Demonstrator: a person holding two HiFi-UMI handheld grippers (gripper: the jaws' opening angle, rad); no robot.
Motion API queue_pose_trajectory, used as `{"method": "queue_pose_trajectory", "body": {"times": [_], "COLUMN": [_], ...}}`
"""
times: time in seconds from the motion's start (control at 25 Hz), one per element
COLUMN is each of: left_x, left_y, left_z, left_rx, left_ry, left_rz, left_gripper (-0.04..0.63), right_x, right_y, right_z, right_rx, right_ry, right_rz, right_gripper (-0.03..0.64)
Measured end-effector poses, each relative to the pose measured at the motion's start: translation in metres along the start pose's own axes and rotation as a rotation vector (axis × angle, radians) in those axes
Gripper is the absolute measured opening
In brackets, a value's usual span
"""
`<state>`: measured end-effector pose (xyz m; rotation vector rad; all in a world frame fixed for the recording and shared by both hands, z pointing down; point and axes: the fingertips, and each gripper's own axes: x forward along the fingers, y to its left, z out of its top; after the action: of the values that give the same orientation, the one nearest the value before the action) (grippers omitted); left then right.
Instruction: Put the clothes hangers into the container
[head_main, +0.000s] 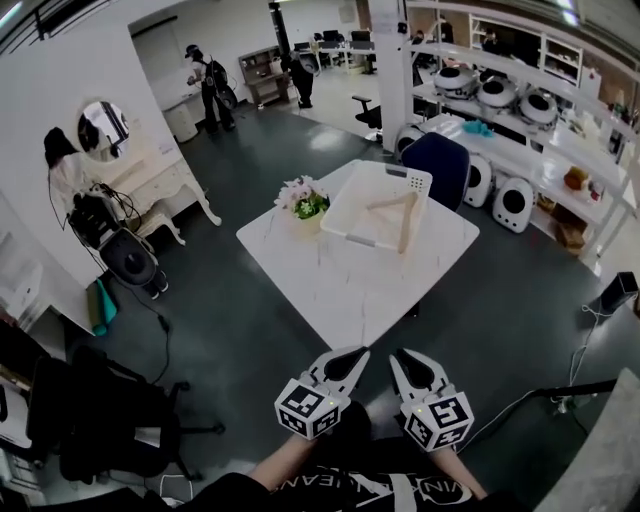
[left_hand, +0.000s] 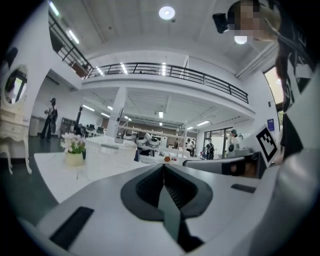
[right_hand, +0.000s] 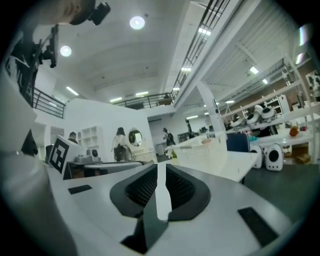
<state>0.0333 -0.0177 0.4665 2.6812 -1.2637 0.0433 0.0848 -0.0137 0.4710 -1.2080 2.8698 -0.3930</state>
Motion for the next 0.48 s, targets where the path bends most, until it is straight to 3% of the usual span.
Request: {"method": "queue_pose_trajectory", "body": {"times": [0.16, 0.48], "left_x": [0.003, 0.013], "left_y": [-0.002, 0.002], "left_z": [0.028, 0.014], "left_rx": [0.059, 0.056], "left_ry": [-0.067, -0.007], "left_rz": [0.011, -0.009], "left_gripper": [0.009, 0.009], "right_x": [0.002, 0.018], "right_y": [0.016, 0.012], "right_z": [0.029, 0.008], "right_rx": [-0.060, 0.043], "right_ry": [-0.069, -0.019], "right_rz": [0.049, 0.049], "right_gripper": [0.054, 0.054]}}
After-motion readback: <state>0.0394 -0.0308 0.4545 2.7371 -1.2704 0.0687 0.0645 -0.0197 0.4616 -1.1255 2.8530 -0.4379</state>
